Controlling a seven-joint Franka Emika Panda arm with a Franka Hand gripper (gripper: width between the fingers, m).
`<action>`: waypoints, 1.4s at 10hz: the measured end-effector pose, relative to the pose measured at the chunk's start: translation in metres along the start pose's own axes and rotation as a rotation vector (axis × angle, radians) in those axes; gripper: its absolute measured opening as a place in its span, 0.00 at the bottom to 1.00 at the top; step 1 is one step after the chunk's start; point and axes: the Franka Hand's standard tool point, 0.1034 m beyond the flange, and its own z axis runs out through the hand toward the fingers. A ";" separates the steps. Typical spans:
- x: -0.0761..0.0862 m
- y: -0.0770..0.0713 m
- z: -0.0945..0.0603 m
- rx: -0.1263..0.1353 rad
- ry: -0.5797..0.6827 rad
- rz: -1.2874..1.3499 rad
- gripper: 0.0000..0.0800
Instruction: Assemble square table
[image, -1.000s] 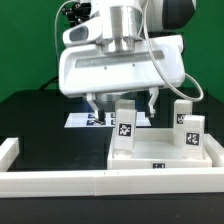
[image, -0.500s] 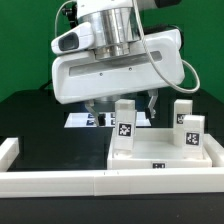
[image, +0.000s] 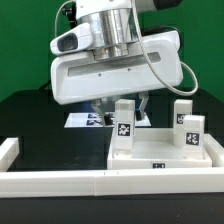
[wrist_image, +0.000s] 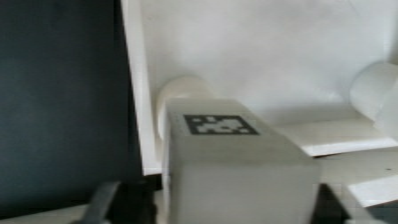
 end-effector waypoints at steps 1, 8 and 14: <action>0.000 0.000 0.000 0.000 0.000 0.000 0.36; 0.000 -0.002 0.000 0.011 0.001 0.174 0.36; -0.001 -0.008 0.002 0.017 -0.007 0.695 0.36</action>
Offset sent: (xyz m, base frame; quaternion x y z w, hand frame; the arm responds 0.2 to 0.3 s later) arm 0.0000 0.0000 0.0000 0.0000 0.0000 0.0650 0.9979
